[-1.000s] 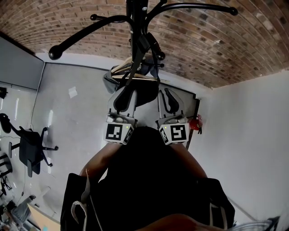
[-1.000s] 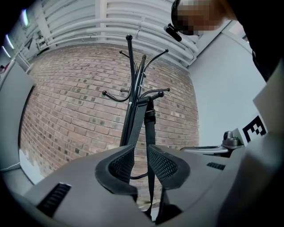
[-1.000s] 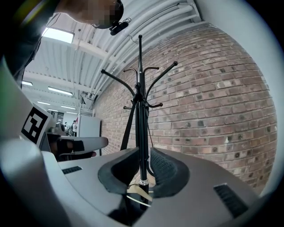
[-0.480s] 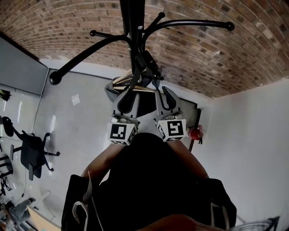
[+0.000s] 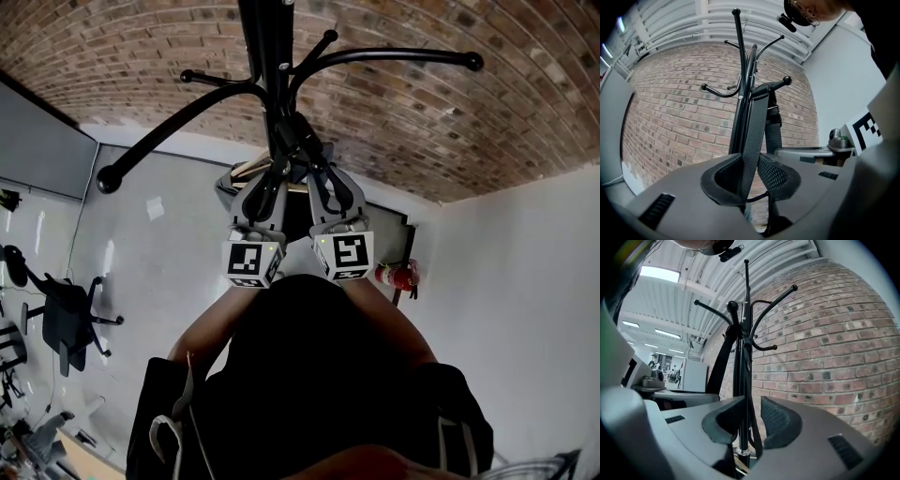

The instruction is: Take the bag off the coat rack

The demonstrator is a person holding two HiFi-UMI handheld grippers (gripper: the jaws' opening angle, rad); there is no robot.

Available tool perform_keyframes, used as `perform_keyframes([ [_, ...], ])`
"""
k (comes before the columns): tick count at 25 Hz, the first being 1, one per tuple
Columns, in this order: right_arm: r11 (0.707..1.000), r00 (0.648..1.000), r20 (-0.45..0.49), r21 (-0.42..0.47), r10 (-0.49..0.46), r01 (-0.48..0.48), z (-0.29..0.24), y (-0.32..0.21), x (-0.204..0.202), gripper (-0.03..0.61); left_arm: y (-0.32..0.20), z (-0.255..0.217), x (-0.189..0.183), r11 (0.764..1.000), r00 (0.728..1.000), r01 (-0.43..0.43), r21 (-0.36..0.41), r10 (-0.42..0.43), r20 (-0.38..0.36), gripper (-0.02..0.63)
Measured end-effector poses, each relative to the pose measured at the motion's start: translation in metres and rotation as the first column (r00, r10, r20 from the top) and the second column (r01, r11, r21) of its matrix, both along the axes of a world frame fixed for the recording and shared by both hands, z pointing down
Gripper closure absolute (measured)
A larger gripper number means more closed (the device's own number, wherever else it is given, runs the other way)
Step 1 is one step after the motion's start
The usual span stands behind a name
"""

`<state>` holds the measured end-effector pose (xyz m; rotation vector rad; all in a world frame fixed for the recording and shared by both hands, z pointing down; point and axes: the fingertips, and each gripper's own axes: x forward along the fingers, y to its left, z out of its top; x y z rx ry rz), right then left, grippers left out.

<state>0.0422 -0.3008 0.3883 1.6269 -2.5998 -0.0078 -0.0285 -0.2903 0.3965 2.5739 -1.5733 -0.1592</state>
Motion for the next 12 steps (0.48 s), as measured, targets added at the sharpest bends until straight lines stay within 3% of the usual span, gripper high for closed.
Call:
perform_keyframes([
  [5, 1.0, 1.0, -0.004, 0.009, 0.004, -0.004, -0.001, -0.01, 0.0, 0.489, -0.008, -0.004, -0.004, 1.0, 1.0, -0.004, 0.025, 0.003, 0.022, 0.518],
  [12, 1.0, 1.0, -0.004, -0.006, -0.004, 0.004, 0.009, -0.021, -0.002, 0.494, -0.02, -0.011, 0.003, 0.999, 0.999, -0.047, 0.023, 0.047, -0.013, 0.518],
])
